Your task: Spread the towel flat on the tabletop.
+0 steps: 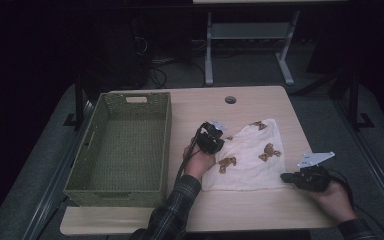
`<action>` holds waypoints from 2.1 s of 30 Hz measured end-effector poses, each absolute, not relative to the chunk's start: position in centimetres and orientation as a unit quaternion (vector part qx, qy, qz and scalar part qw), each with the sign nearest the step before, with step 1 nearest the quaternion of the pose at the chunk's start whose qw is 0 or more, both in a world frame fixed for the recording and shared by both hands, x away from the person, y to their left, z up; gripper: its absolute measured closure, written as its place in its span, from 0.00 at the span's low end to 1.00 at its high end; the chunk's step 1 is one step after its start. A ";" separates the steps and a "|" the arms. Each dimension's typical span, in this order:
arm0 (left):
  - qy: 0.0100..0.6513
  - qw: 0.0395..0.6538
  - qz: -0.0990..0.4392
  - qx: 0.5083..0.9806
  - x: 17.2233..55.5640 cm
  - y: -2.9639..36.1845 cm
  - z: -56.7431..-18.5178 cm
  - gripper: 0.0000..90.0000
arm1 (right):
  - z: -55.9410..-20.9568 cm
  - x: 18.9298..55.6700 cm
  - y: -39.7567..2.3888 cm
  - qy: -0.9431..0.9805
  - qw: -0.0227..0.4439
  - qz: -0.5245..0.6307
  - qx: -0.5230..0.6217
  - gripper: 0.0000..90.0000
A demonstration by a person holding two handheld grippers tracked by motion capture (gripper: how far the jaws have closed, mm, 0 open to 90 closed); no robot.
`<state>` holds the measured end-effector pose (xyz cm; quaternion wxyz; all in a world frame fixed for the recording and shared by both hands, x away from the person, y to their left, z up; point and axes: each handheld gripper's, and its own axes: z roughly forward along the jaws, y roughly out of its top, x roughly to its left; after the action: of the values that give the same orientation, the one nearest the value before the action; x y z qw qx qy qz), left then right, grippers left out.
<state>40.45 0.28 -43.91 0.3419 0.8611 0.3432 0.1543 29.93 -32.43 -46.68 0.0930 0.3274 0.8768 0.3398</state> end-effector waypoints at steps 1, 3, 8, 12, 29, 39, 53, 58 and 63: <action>0.339 0.347 0.157 0.861 40.1 0.3 -43.5 0.98 | -46.7 29.9 -32.4 0.876 0.092 0.339 0.330 0.96; 0.321 0.354 0.163 0.863 39.4 -0.1 -42.7 0.98 | -46.6 29.9 -32.4 0.877 0.091 0.338 0.329 0.96; 0.267 0.371 0.163 0.874 37.0 -2.1 -41.3 0.98 | -46.7 30.0 -32.5 0.877 0.091 0.339 0.327 0.96; 0.229 0.376 0.142 0.887 34.8 -4.5 -41.8 0.98 | -46.7 30.0 -32.5 0.877 0.091 0.340 0.327 0.96; 0.232 0.392 0.115 0.883 35.0 -4.1 -42.4 0.76 | -46.7 30.0 -32.5 0.876 0.087 0.343 0.328 0.96; 0.271 0.394 0.093 0.873 36.9 -1.1 -42.7 0.71 | -46.7 30.0 -32.6 0.876 0.087 0.343 0.328 0.96; 0.273 0.369 0.058 0.886 37.5 -2.6 -44.7 0.69 | -46.7 29.9 -32.5 0.877 0.089 0.341 0.327 0.96; 0.272 0.353 0.060 0.893 37.5 -2.6 -44.9 0.90 | -46.7 29.9 -32.5 0.877 0.092 0.342 0.325 0.96; 0.275 0.349 0.088 0.892 37.4 -2.3 -44.3 0.97 | -46.7 29.9 -32.4 0.877 0.092 0.340 0.327 0.96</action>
<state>37.41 -2.34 -44.27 0.3490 0.8916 0.2747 0.0876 29.87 -32.43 -46.68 0.0921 0.3268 0.8770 0.3401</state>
